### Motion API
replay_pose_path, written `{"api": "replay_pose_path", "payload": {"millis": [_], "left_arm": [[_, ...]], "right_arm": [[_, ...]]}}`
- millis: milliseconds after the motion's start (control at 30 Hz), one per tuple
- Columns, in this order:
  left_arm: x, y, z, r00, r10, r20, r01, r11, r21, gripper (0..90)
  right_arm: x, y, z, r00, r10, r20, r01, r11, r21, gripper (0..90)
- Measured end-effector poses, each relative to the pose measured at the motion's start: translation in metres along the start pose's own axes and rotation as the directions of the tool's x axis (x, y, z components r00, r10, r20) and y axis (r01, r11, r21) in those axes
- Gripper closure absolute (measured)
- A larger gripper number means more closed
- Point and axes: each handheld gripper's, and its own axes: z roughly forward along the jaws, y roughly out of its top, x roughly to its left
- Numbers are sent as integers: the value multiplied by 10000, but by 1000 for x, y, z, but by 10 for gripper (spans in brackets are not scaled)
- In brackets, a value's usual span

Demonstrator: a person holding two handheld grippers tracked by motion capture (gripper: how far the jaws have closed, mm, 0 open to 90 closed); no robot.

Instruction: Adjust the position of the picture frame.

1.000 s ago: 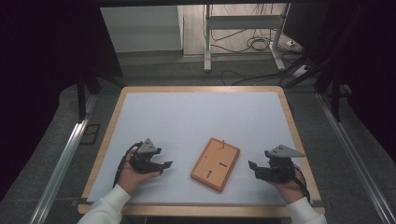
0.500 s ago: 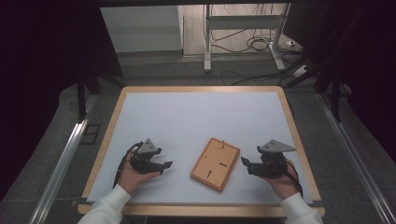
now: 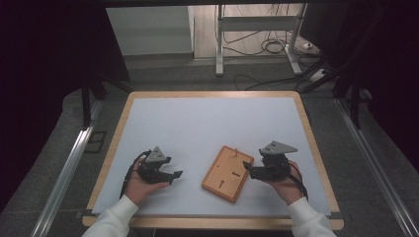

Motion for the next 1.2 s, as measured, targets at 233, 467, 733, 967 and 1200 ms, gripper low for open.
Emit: {"api": "replay_pose_path", "payload": {"millis": [233,467,733,967,1200], "left_arm": [[0,0,0,10000,-12,6,12,10000,-10,265],[0,0,0,10000,-44,-15,44,10000,-66,265],[0,0,0,10000,-44,18,44,9999,-93,265],[0,0,-1,10000,-26,38,27,10000,-94,265],[0,0,0,10000,-2,36,2,10000,-72,265]], "right_arm": [[2,6,11,9999,-86,-122,88,9999,122,266],[4,10,30,9993,-261,-283,272,9989,392,294],[-2,10,50,9981,-452,-411,478,9968,645,349],[-3,12,69,9965,-661,-511,703,9939,853,465],[-5,12,80,9968,-496,-625,550,9946,882,599]]}}
